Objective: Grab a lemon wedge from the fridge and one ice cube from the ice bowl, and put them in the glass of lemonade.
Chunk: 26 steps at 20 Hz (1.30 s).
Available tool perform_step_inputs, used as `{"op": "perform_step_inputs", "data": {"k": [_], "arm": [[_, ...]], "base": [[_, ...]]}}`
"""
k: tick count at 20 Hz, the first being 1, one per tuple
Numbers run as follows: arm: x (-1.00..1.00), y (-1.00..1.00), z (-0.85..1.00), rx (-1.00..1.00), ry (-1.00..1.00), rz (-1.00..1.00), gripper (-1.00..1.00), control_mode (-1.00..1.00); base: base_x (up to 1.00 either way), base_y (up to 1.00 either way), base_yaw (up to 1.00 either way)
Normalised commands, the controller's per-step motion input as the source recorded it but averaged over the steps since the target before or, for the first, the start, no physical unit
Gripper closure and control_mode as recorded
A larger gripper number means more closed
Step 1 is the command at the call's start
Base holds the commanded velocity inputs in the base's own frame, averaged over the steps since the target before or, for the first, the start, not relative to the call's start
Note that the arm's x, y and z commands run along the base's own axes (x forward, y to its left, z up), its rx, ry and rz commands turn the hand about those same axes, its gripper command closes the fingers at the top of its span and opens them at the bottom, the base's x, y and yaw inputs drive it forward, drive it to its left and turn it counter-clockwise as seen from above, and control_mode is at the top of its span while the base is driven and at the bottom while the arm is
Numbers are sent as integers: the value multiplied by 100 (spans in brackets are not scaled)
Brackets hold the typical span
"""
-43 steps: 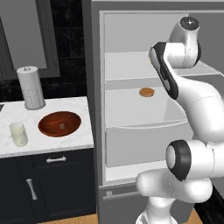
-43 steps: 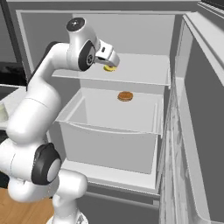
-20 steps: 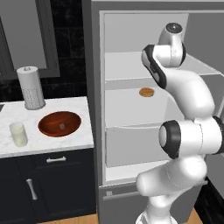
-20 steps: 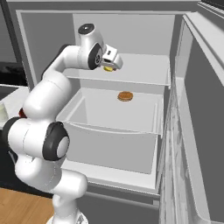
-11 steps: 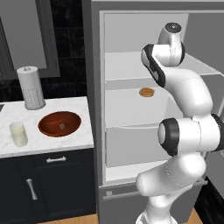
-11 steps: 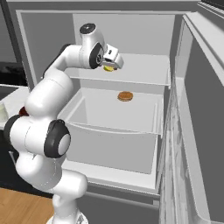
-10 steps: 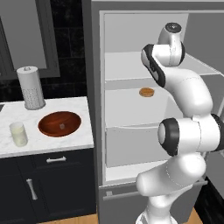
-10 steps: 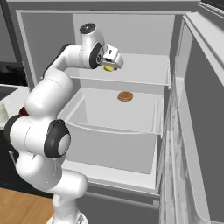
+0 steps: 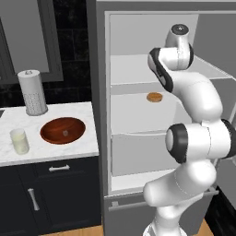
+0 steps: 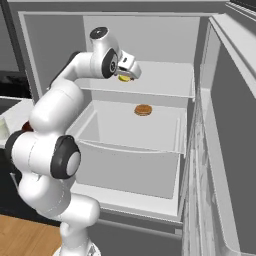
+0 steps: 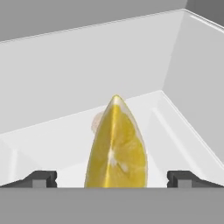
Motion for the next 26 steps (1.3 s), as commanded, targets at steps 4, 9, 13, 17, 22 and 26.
{"op": "perform_step_inputs", "data": {"k": [4,9,13,17,22,26], "arm": [[22,0,-3,0,0,-2,-100,-100],[15,-6,-17,0,2,0,-100,-100],[0,0,-11,0,3,0,-100,-100],[0,0,-3,0,3,0,100,-100],[0,0,0,0,0,0,100,-100],[-14,0,0,0,0,0,100,-100]], "base": [[0,0,0],[0,0,0],[0,0,0],[0,0,0],[0,0,0],[0,0,0]]}}
